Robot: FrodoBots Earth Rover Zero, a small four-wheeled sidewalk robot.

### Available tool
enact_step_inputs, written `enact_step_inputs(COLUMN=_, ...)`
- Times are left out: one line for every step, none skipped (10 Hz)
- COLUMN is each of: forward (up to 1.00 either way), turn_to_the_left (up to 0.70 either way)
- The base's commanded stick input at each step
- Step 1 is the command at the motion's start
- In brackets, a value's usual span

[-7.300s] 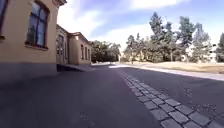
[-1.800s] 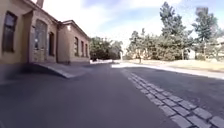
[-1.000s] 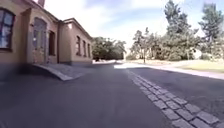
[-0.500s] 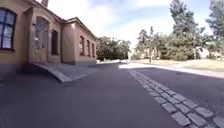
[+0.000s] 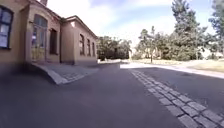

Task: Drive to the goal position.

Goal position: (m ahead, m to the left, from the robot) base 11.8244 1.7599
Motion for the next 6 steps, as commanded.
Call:
enact_step_inputs(forward=0.7, turn_to_the_left=0.0)
enact_step_inputs(forward=0.7, turn_to_the_left=0.0)
enact_step_inputs(forward=0.7, turn_to_the_left=0.0)
enact_step_inputs(forward=0.7, turn_to_the_left=0.0)
enact_step_inputs(forward=0.7, turn_to_the_left=0.01)
enact_step_inputs(forward=0.7, turn_to_the_left=0.06)
